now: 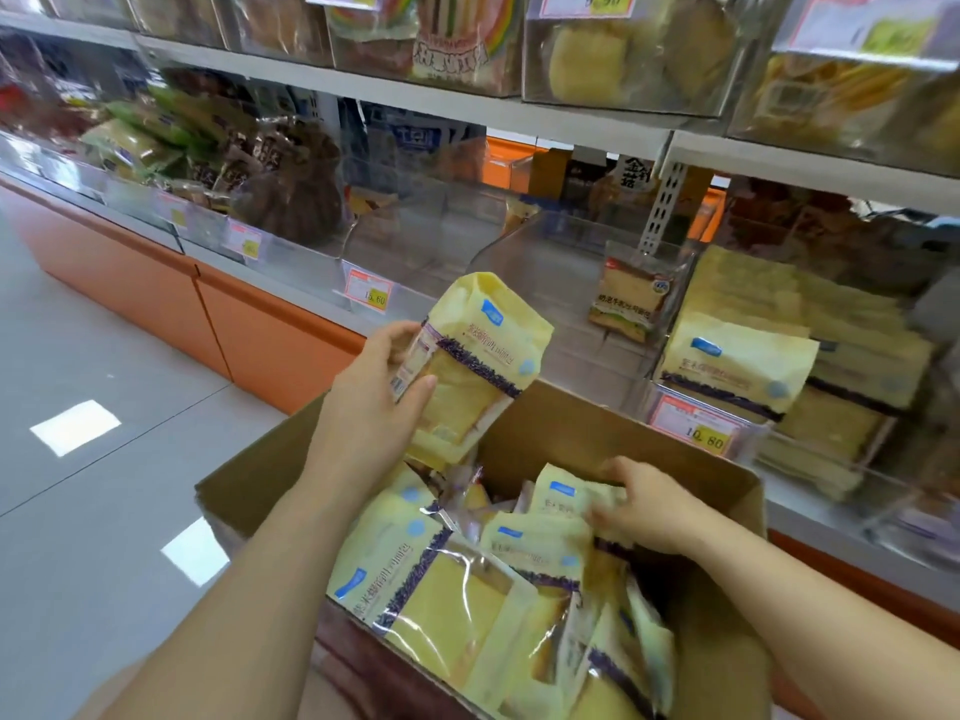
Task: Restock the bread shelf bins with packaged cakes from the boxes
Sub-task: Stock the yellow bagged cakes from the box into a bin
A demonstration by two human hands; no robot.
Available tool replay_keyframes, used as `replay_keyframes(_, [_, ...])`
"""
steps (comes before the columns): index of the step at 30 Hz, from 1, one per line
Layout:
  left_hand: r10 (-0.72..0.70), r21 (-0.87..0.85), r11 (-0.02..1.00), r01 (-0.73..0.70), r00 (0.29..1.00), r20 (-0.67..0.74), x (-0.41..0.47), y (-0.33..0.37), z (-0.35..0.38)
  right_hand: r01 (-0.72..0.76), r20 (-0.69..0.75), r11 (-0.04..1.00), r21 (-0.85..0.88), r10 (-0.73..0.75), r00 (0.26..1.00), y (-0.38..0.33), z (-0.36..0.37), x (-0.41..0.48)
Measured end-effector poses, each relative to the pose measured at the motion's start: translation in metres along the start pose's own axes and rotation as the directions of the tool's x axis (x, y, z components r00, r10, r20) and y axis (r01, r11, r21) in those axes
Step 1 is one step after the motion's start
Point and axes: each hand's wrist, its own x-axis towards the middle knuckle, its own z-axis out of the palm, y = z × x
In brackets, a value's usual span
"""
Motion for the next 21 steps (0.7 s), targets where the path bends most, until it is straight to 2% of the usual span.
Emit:
replay_keyframes(2, [0.018,0.008,1.0,-0.018,1.0,0.0,0.0,0.0,0.001,-0.077,0.081,0.997,-0.017,0.078,0.994,0.01,0.007,0.004])
replay_keyframes(5, [0.034,0.013,0.999,-0.033,0.999,-0.009,-0.001,0.0,0.003,-0.118,0.145,0.989,0.086,0.105,0.984,0.009,0.01,0.008])
replay_keyframes(9, [0.032,0.038,0.999,-0.032,0.999,0.001,-0.001,-0.002,0.003,-0.022,0.113,0.991,0.136,0.006,0.994,0.008,0.01,0.009])
replay_keyframes(12, [0.029,0.038,0.999,-0.029,1.0,-0.005,-0.002,-0.003,0.003,0.039,0.153,0.989,0.144,-0.061,0.986,0.005,0.01,0.006])
replay_keyframes(18, [0.031,0.047,0.998,-0.031,1.0,0.003,0.0,-0.004,0.005,0.196,0.173,0.978,0.077,-0.207,0.963,-0.004,0.018,0.001])
replay_keyframes(21, [0.029,0.047,0.998,-0.03,1.0,0.006,0.0,-0.006,0.004,0.25,0.113,0.968,0.031,-0.252,0.961,-0.007,0.022,0.001])
